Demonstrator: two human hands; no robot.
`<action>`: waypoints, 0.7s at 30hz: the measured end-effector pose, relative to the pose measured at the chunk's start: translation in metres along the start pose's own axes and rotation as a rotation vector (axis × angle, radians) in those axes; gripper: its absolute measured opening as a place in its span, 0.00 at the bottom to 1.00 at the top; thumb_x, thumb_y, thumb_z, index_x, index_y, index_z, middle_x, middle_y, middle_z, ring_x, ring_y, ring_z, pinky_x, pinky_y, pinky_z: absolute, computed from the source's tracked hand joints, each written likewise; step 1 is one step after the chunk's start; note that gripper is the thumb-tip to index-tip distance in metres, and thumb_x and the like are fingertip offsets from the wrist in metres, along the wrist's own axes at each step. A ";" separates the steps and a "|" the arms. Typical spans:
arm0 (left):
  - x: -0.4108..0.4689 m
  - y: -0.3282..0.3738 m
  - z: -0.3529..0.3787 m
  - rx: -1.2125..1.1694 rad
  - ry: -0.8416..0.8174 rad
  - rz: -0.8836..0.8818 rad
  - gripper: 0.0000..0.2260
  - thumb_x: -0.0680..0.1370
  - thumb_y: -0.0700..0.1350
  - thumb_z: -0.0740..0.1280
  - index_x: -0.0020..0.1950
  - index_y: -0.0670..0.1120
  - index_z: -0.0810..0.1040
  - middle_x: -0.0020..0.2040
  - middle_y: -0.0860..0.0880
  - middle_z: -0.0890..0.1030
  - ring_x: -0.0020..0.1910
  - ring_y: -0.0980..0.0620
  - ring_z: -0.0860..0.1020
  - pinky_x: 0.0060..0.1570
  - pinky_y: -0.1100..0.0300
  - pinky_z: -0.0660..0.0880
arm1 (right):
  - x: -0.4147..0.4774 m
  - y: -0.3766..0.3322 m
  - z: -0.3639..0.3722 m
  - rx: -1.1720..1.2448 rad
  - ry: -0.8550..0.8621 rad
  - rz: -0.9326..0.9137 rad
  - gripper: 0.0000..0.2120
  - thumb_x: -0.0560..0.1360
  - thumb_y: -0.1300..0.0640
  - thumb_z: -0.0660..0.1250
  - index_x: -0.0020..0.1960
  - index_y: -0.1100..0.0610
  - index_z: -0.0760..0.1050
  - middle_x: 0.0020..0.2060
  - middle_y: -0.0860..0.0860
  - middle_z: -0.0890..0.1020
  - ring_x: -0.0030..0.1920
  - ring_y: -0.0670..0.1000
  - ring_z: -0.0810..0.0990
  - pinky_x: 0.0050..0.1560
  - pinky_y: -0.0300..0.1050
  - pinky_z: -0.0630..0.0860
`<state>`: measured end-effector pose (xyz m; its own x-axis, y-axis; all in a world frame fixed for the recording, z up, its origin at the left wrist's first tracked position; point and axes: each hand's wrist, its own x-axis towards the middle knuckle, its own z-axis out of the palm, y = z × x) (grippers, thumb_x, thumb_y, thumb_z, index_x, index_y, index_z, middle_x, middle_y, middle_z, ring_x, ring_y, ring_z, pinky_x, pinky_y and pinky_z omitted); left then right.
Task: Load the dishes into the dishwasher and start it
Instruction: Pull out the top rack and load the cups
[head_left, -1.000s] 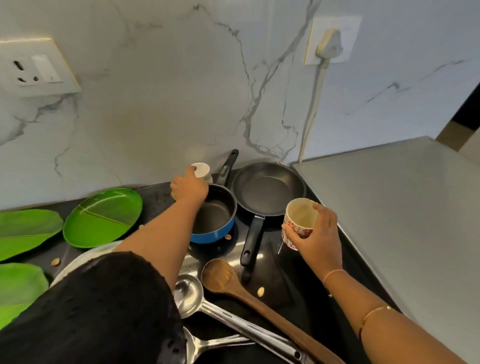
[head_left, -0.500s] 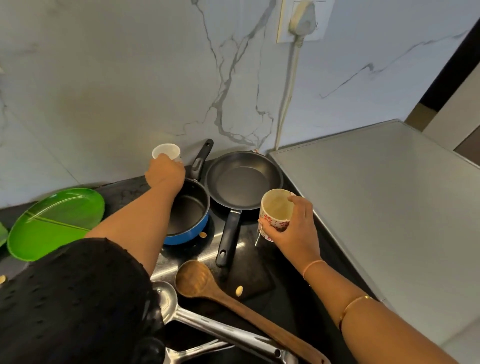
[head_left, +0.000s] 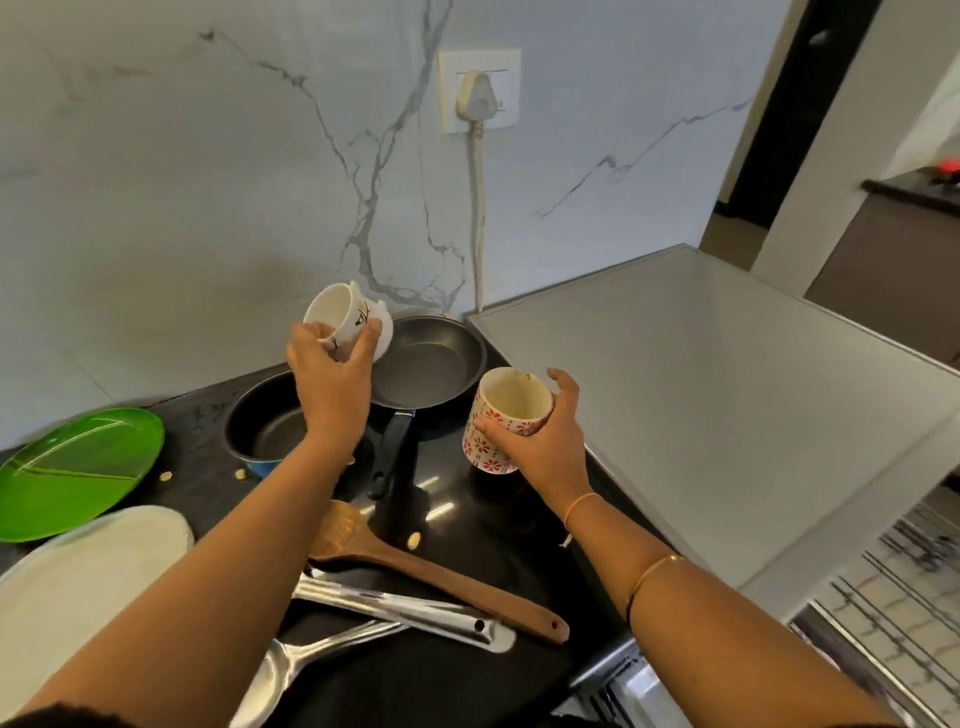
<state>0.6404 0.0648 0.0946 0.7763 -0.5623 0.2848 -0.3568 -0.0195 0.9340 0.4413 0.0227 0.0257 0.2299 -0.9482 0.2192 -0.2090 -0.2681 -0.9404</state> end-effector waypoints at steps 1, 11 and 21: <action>-0.016 0.007 0.008 -0.088 -0.033 -0.010 0.19 0.74 0.50 0.70 0.57 0.45 0.64 0.62 0.43 0.67 0.49 0.56 0.72 0.48 0.68 0.75 | -0.006 -0.001 -0.011 0.037 0.023 0.019 0.43 0.64 0.48 0.77 0.69 0.48 0.54 0.55 0.44 0.74 0.53 0.44 0.76 0.49 0.29 0.73; -0.155 0.068 0.104 -0.214 -0.413 -0.107 0.32 0.68 0.43 0.76 0.66 0.44 0.61 0.59 0.49 0.71 0.50 0.59 0.74 0.44 0.72 0.71 | -0.062 0.006 -0.150 0.207 0.272 0.131 0.34 0.66 0.54 0.77 0.62 0.48 0.58 0.51 0.41 0.74 0.51 0.44 0.78 0.47 0.33 0.76; -0.317 0.118 0.203 -0.225 -0.774 -0.007 0.28 0.63 0.49 0.76 0.57 0.56 0.65 0.51 0.62 0.73 0.49 0.63 0.75 0.43 0.74 0.72 | -0.136 0.047 -0.344 0.483 0.409 0.254 0.26 0.64 0.52 0.73 0.58 0.54 0.66 0.51 0.53 0.79 0.51 0.53 0.81 0.50 0.50 0.80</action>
<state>0.2462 0.0727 0.0707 0.1683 -0.9777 0.1254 -0.1755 0.0954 0.9798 0.0732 0.0805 0.0413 -0.1679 -0.9853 -0.0324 0.2608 -0.0127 -0.9653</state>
